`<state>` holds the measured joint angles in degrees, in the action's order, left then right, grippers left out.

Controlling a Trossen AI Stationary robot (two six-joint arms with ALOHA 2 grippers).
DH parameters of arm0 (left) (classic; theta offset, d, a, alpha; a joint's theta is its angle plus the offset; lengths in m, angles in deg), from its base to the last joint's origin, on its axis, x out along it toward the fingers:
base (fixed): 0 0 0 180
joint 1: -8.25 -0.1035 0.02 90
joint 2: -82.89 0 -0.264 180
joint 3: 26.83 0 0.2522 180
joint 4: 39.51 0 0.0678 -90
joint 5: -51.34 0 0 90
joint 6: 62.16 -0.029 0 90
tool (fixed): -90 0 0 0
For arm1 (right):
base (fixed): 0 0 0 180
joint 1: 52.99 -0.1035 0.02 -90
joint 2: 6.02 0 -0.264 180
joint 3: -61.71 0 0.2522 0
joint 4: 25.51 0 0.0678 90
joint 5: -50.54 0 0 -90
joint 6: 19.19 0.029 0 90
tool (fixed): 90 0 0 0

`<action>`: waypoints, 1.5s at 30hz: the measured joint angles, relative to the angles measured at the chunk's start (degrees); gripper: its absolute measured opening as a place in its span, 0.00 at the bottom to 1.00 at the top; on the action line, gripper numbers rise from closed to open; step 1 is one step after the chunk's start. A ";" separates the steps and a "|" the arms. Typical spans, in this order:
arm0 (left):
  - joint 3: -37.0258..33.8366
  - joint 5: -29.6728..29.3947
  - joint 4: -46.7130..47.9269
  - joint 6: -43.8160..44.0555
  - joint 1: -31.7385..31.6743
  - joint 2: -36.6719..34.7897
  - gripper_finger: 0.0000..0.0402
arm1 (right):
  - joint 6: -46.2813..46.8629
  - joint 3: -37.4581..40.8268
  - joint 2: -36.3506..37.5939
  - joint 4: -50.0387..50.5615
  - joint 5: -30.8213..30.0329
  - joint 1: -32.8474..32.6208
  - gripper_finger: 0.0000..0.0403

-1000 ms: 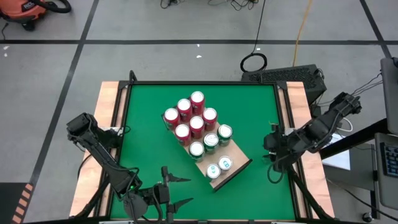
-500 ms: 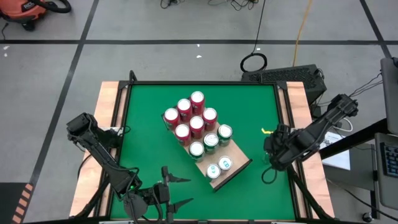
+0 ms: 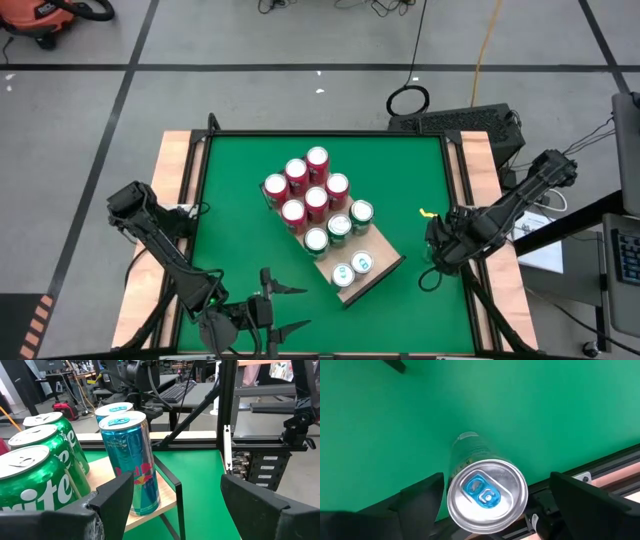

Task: Place canned beverage on shelf
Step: Put the blue soda can on the shelf aligned with the other blue soda can

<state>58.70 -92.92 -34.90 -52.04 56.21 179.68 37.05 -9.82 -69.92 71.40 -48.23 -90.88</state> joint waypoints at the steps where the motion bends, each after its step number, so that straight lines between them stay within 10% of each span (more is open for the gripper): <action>1: 0.00 0.00 0.39 0.00 0.00 0.00 0.73 | 0.08 0.34 0.00 -0.28 0.02 0.00 0.88; 12: 0.00 0.07 1.17 0.07 0.00 0.00 0.73 | 0.76 5.34 0.00 -2.80 3.10 0.42 0.86; 23: 0.00 0.07 0.99 2.21 0.00 0.16 0.73 | 0.11 4.46 -0.06 -3.41 3.10 0.42 0.64; 45: 0.02 0.90 -12.90 -3.68 -0.28 3.32 0.73 | -9.12 -24.42 -0.07 -1.44 3.06 -0.98 0.58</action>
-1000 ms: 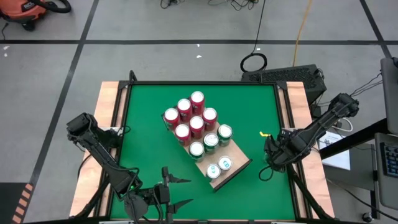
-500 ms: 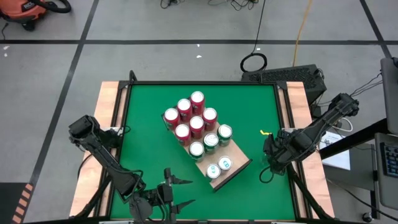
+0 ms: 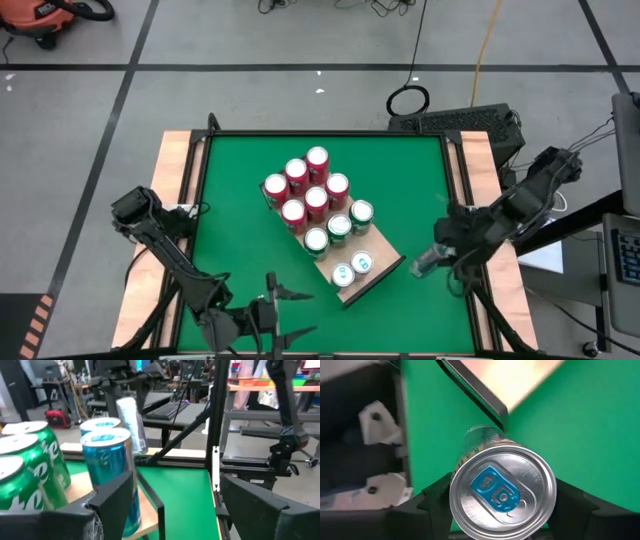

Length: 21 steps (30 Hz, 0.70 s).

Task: Place canned beverage on shelf
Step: Put the blue soda can on the shelf aligned with the other blue soda can

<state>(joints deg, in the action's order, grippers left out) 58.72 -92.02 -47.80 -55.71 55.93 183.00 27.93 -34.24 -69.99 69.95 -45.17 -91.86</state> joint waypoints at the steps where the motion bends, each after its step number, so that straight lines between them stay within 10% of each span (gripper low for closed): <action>1: 0.00 0.39 -0.76 -0.95 -0.02 0.00 0.73 | -0.63 -1.74 0.02 0.01 -0.02 0.00 0.58; 21: 1.36 0.65 -19.54 -22.24 -5.19 0.00 0.73 | -29.27 -17.95 -0.15 -16.76 -9.10 0.02 0.58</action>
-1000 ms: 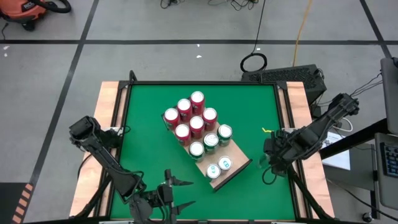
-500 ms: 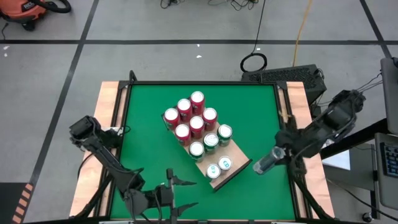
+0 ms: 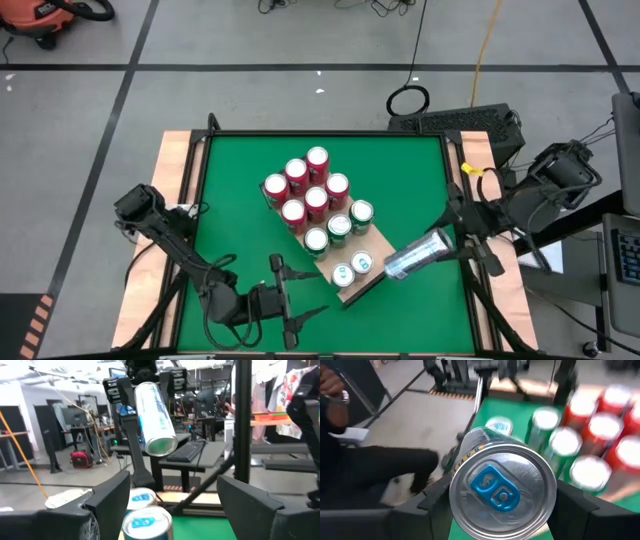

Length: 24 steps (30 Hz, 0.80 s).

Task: Place canned beverage on shelf
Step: Put the blue soda can on the shelf aligned with the other blue soda can

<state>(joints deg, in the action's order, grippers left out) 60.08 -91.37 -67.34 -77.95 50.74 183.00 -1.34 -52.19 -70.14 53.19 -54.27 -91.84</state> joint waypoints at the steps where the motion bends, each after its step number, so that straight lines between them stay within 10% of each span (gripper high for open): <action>1: 0.00 0.02 -0.62 -0.73 -0.36 0.00 0.73 | -2.50 0.00 -0.14 -1.47 -0.97 0.00 0.58; 24: 0.04 11.39 -9.02 8.13 -3.36 -0.42 0.83 | -50.25 0.68 -13.36 -25.28 -5.96 -0.24 0.58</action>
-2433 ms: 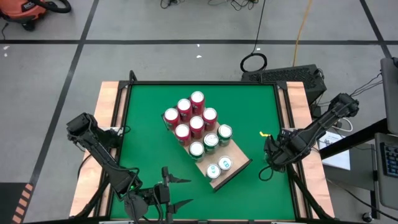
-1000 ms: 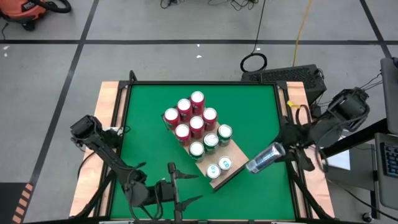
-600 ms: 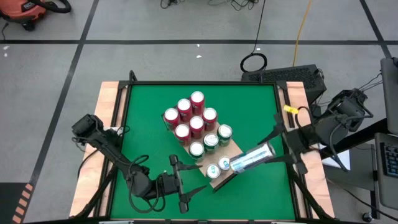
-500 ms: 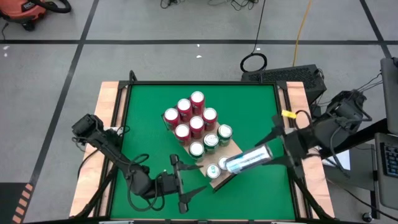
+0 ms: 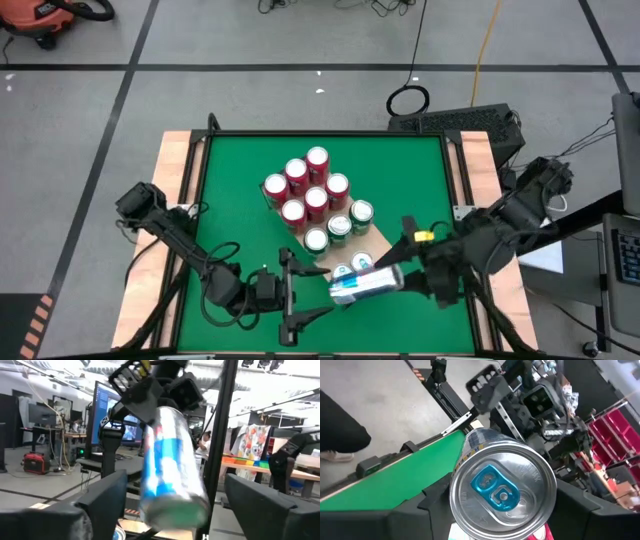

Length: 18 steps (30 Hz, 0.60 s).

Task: Place canned beverage on shelf
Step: Put the blue soda can on the shelf aligned with the other blue soda can

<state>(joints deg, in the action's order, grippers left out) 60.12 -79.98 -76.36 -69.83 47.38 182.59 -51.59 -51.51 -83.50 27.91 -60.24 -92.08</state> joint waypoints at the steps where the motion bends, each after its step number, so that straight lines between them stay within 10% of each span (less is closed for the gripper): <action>1: 0.00 0.38 0.01 0.54 -0.04 0.00 0.85 | -0.78 0.00 -0.63 -0.49 -0.04 0.00 0.58; 18: -0.02 2.22 6.19 8.39 -0.44 -0.07 0.97 | -13.23 0.02 -5.59 -6.78 -1.56 -0.05 0.58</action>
<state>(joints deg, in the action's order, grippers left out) 60.10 -77.76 -70.17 -61.43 46.95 182.52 -64.82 -51.49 -89.09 21.14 -61.80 -92.13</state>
